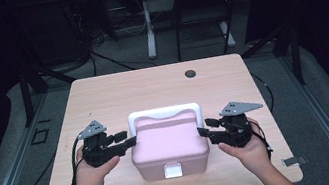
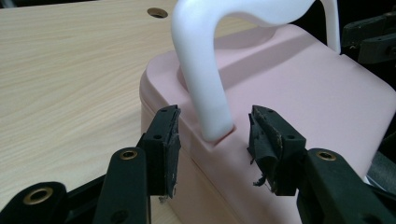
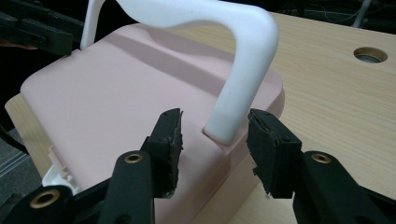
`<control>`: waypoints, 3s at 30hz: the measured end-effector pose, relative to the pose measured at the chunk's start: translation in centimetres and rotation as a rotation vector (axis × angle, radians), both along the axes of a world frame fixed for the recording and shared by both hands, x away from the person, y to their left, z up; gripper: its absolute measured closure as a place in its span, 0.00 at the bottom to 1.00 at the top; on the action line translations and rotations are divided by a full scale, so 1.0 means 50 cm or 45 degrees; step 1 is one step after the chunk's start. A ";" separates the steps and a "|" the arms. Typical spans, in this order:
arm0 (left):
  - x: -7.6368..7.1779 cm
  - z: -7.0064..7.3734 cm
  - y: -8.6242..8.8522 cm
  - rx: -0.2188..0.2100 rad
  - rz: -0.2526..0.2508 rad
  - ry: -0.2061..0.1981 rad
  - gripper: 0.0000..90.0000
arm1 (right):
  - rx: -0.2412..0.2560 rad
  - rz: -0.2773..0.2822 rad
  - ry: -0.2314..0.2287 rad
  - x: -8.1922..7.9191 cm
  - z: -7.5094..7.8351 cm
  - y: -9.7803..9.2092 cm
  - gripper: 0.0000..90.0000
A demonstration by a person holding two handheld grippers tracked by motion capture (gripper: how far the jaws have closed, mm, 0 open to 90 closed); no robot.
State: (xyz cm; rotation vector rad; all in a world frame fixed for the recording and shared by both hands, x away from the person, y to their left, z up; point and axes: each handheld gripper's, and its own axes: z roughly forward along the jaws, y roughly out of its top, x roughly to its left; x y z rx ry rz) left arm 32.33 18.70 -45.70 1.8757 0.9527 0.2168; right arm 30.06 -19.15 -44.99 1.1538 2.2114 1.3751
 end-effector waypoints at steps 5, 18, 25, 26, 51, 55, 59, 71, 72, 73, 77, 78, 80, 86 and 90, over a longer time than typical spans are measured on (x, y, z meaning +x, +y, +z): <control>0.013 0.000 -0.009 0.005 -0.016 -0.006 0.58 | 0.013 -0.005 0.006 0.013 -0.008 0.007 0.59; 0.018 0.002 -0.023 0.003 -0.013 -0.007 0.63 | 0.037 -0.013 0.003 0.026 -0.011 0.010 0.65; 0.009 0.006 -0.022 0.015 -0.010 -0.036 0.68 | 0.005 -0.030 -0.043 0.019 -0.009 0.011 0.75; 0.007 0.007 -0.022 0.017 -0.010 -0.040 0.70 | 0.001 -0.032 -0.051 0.016 -0.008 0.012 0.75; -0.015 0.010 -0.019 0.057 -0.012 -0.083 0.81 | 0.005 -0.019 -0.075 -0.007 -0.006 0.012 0.82; -0.017 0.012 -0.018 0.064 -0.016 -0.076 0.81 | 0.010 -0.016 -0.067 -0.009 -0.006 0.012 0.82; -0.016 0.012 -0.017 0.056 -0.015 -0.076 0.81 | 0.014 -0.013 -0.065 -0.009 -0.004 0.012 0.82; -0.009 0.023 -0.014 0.042 -0.018 -0.066 0.81 | 0.065 -0.028 -0.062 -0.004 0.000 0.009 0.82; -0.008 0.024 -0.014 0.040 -0.017 -0.067 0.81 | 0.070 -0.028 -0.058 -0.004 0.001 0.009 0.82; -0.008 0.027 -0.013 0.038 -0.021 -0.062 0.81 | 0.076 -0.028 -0.060 -0.003 0.002 0.008 0.82; -0.006 0.031 -0.013 0.038 -0.023 -0.063 0.81 | 0.092 -0.036 -0.058 -0.002 0.006 0.008 0.82; -0.005 0.032 -0.013 0.033 -0.021 -0.064 0.81 | 0.094 -0.037 -0.056 -0.002 0.006 0.008 0.82; -0.004 0.035 -0.012 0.025 -0.022 -0.062 0.81 | 0.101 -0.037 -0.061 0.000 0.008 0.007 0.82; -0.002 0.043 -0.010 0.018 -0.015 -0.060 0.81 | 0.111 -0.047 -0.062 0.005 0.017 0.009 0.82; 0.000 0.049 -0.009 0.012 -0.011 -0.064 0.81 | 0.129 -0.055 -0.058 0.008 0.022 0.009 0.82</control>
